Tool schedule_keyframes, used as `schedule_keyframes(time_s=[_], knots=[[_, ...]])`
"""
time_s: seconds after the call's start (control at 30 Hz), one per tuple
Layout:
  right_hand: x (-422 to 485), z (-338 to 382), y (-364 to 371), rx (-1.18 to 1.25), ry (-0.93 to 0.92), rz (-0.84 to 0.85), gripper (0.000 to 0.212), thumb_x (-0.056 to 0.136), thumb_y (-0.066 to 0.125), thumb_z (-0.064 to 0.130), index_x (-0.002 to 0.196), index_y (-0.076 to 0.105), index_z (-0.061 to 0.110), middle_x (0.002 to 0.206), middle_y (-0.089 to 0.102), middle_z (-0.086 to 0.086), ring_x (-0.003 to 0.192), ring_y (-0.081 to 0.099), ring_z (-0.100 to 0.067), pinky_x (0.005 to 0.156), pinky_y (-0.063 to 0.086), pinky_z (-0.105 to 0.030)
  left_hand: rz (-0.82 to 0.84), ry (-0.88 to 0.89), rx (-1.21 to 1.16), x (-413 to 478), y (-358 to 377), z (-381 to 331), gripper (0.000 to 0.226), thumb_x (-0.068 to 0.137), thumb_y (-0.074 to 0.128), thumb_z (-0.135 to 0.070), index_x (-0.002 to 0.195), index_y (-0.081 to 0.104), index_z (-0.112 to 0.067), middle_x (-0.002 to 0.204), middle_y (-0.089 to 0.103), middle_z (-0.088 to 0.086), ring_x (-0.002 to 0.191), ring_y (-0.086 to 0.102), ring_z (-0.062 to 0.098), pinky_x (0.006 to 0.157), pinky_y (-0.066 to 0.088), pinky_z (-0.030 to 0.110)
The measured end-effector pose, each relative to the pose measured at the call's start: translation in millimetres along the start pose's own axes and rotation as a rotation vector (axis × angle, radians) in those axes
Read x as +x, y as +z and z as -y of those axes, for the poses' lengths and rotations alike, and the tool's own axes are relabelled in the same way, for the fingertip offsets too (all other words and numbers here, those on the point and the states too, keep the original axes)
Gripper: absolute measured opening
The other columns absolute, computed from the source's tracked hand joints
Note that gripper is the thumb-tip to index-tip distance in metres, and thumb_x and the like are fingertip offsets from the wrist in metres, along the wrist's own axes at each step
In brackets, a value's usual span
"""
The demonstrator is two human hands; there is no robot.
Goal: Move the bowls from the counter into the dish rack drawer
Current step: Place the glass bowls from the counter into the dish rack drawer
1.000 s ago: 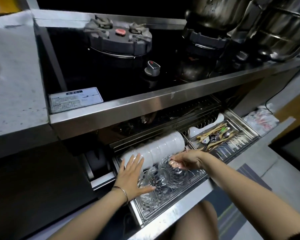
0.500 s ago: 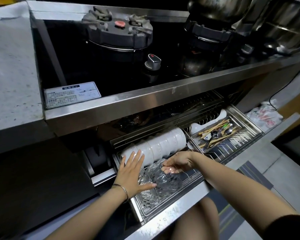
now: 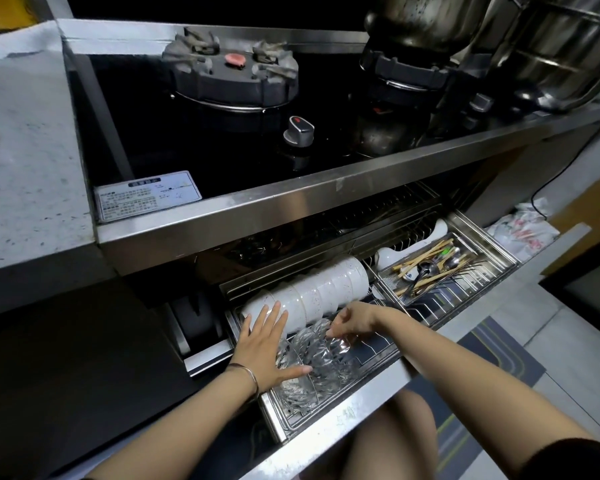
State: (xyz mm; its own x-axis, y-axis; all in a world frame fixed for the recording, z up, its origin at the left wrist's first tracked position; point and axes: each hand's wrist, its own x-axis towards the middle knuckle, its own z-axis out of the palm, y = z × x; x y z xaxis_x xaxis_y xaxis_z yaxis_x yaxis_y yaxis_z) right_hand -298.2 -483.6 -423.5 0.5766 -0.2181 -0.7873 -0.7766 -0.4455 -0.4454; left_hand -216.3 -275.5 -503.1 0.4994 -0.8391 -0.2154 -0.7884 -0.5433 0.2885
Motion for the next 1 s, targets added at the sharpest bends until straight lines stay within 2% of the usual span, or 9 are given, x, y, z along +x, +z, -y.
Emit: schedule_keyframes(time_s=[0.17,0.27,0.3,0.43,0.53,0.63,0.8,0.9,1.0], knots=[[-47.8,1.8,-19.2,-0.082,-0.188,-0.21,0.034,0.087,0.064,0.023,0.117,0.06,0.006,0.114,0.064,-0.004,0.105,0.059,-0.016,0.099,0.046,-0.027,0.06,0.055,-0.145,-5.0,-31.4,-14.8,0.109,0.066,0.037,-0.086,0.148,-0.004,-0.026,0.159,-0.008,-0.003,0.145,-0.01,0.016,0.112,-0.011,0.034],[-88.1,5.0,-31.5,-0.007,-0.373,-0.389,0.03,0.088,0.064,0.021,0.116,0.062,0.012,0.113,0.066,0.001,0.093,0.062,0.003,0.078,0.051,-0.011,-0.017,0.145,-0.279,-12.1,-65.9,-34.3,0.094,0.073,0.046,-0.076,0.147,0.011,-0.029,0.158,0.013,-0.005,0.145,0.004,0.013,0.115,0.0,0.03],[-101.9,7.1,-35.4,0.027,-0.442,-0.455,0.027,0.088,0.064,0.021,0.114,0.063,0.015,0.111,0.066,0.004,0.091,0.062,0.008,0.077,0.051,-0.011,-0.06,0.182,-0.311,-15.2,-80.1,-41.5,0.09,0.074,0.048,-0.073,0.146,0.015,-0.03,0.156,0.019,-0.005,0.144,0.008,0.012,0.117,0.003,0.03],[-154.5,25.7,-49.5,0.067,-0.635,-0.641,0.032,0.084,0.067,0.025,0.116,0.063,0.026,0.134,0.055,0.01,0.112,0.059,0.0,0.094,0.05,-0.019,-0.254,0.323,-0.376,-33.8,-146.1,-63.0,0.08,0.077,0.055,-0.064,0.143,0.024,-0.032,0.151,0.029,-0.01,0.141,0.016,0.007,0.114,0.006,0.02],[-183.8,53.2,-54.0,-0.008,-0.718,-0.734,0.044,0.078,0.064,0.043,0.121,0.058,0.036,0.142,0.046,0.017,0.129,0.045,0.002,0.109,0.035,-0.024,-0.414,0.416,-0.356,-55.3,-201.2,-64.5,0.077,0.077,0.05,-0.067,0.143,0.025,-0.036,0.145,0.03,-0.019,0.137,0.016,-0.002,0.112,0.008,0.018],[-199.2,91.2,-52.6,-0.077,-0.822,-0.771,0.051,0.076,0.062,0.049,0.125,0.054,0.04,0.145,0.04,0.022,0.135,0.034,0.007,0.112,0.026,-0.021,-0.59,0.451,-0.334,-79.3,-252.3,-51.4,0.077,0.075,0.046,-0.069,0.141,0.03,-0.033,0.137,0.033,-0.024,0.13,0.02,-0.008,0.112,0.014,0.018],[-199.7,168.7,-39.9,-0.177,-1.006,-0.768,0.051,0.081,0.066,0.038,0.129,0.05,0.038,0.15,0.032,0.017,0.131,0.027,0.02,0.105,0.022,-0.001,-0.802,0.366,-0.291,-117.1,-308.7,-2.5,0.076,0.076,0.052,-0.066,0.141,0.032,-0.031,0.131,0.026,-0.03,0.132,0.021,-0.004,0.114,0.019,0.025],[-192.6,216.9,-26.0,-0.232,-1.085,-0.735,0.06,0.079,0.065,0.046,0.134,0.043,0.04,0.154,0.023,0.018,0.139,0.02,0.011,0.115,0.023,-0.019,-0.887,0.262,-0.233,-140.2,-331.8,37.0,0.079,0.075,0.047,-0.074,0.141,0.028,-0.034,0.136,0.029,-0.025,0.134,0.02,-0.004,0.112,0.02,0.025],[-184.3,261.1,-8.6,-0.29,-1.169,-0.678,0.07,0.077,0.06,0.058,0.14,0.034,0.045,0.156,0.011,0.025,0.143,0.009,0.008,0.116,0.018,-0.024,-0.94,0.172,-0.184,-163.7,-348.6,75.7,0.077,0.074,0.041,-0.074,0.14,0.028,-0.036,0.141,0.036,-0.016,0.134,0.024,0.0,0.111,0.022,0.025]])
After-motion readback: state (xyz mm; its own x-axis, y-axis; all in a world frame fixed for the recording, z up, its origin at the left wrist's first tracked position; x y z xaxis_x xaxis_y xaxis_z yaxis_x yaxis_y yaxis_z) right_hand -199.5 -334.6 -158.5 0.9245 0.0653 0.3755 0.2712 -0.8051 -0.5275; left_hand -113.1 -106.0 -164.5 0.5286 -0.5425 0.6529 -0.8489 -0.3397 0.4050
